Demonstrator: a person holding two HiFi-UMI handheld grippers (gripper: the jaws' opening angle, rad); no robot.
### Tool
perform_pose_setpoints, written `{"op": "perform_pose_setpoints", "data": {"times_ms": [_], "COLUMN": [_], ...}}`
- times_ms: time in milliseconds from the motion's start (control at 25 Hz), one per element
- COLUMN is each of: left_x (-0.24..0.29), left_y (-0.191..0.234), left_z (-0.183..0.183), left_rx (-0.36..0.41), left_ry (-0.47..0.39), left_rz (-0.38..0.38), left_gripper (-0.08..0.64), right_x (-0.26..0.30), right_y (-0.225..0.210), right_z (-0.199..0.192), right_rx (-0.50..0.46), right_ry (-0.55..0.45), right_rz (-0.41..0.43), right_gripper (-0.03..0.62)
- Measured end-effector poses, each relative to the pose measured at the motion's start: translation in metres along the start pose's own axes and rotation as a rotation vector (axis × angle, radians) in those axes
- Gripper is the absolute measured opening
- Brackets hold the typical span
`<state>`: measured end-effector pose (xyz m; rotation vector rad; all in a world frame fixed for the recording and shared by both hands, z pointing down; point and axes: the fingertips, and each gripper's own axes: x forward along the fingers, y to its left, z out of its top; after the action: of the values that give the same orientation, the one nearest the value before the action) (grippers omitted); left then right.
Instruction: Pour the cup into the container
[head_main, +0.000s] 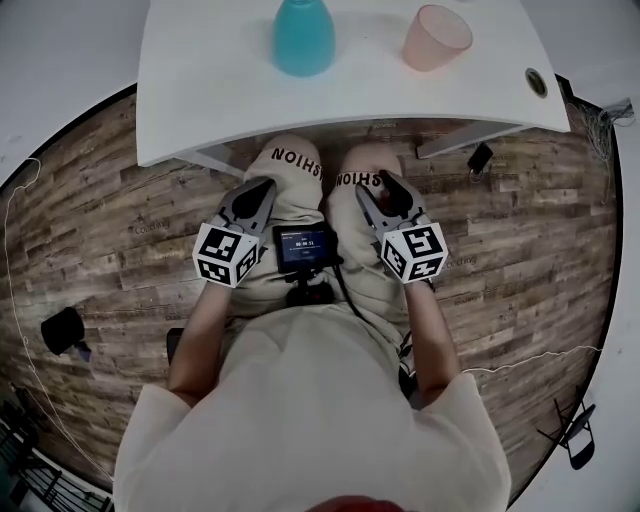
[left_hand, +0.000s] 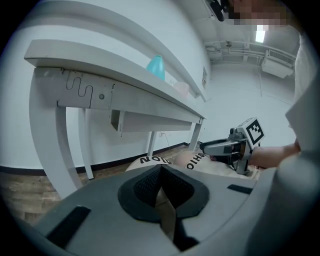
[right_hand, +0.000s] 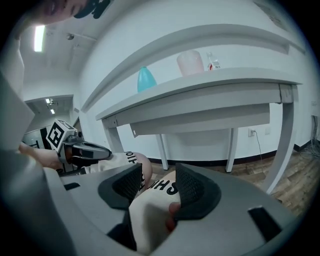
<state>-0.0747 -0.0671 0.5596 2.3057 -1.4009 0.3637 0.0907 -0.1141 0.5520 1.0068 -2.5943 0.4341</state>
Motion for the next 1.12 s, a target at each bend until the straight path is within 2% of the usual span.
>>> {"op": "perform_pose_setpoints", "data": {"times_ms": [160, 440, 720, 840, 1000, 1120], "left_x": [0.005, 0.011, 0.012, 0.011, 0.013, 0.013], "left_y": [0.001, -0.012, -0.027, -0.031, -0.030, -0.034], "left_z": [-0.003, -0.007, -0.008, -0.006, -0.004, -0.003], "left_rx": [-0.023, 0.103, 0.168, 0.151, 0.083, 0.077], "left_ry": [0.006, 0.067, 0.099, 0.094, 0.078, 0.075], "left_rz": [-0.020, 0.011, 0.011, -0.005, -0.027, -0.033], "left_gripper": [0.011, 0.011, 0.011, 0.011, 0.011, 0.011], "right_x": [0.002, 0.002, -0.009, -0.015, -0.020, -0.027], "right_y": [0.000, 0.002, 0.001, 0.000, -0.004, -0.006], "right_z": [-0.004, -0.005, -0.002, 0.000, 0.002, 0.001], "right_rx": [-0.030, -0.063, -0.067, -0.058, -0.048, -0.043], "right_ry": [0.025, 0.030, 0.019, 0.000, -0.023, -0.029], "right_rz": [-0.022, -0.043, -0.058, -0.069, -0.083, -0.095], "right_gripper": [0.215, 0.215, 0.213, 0.213, 0.213, 0.213]}}
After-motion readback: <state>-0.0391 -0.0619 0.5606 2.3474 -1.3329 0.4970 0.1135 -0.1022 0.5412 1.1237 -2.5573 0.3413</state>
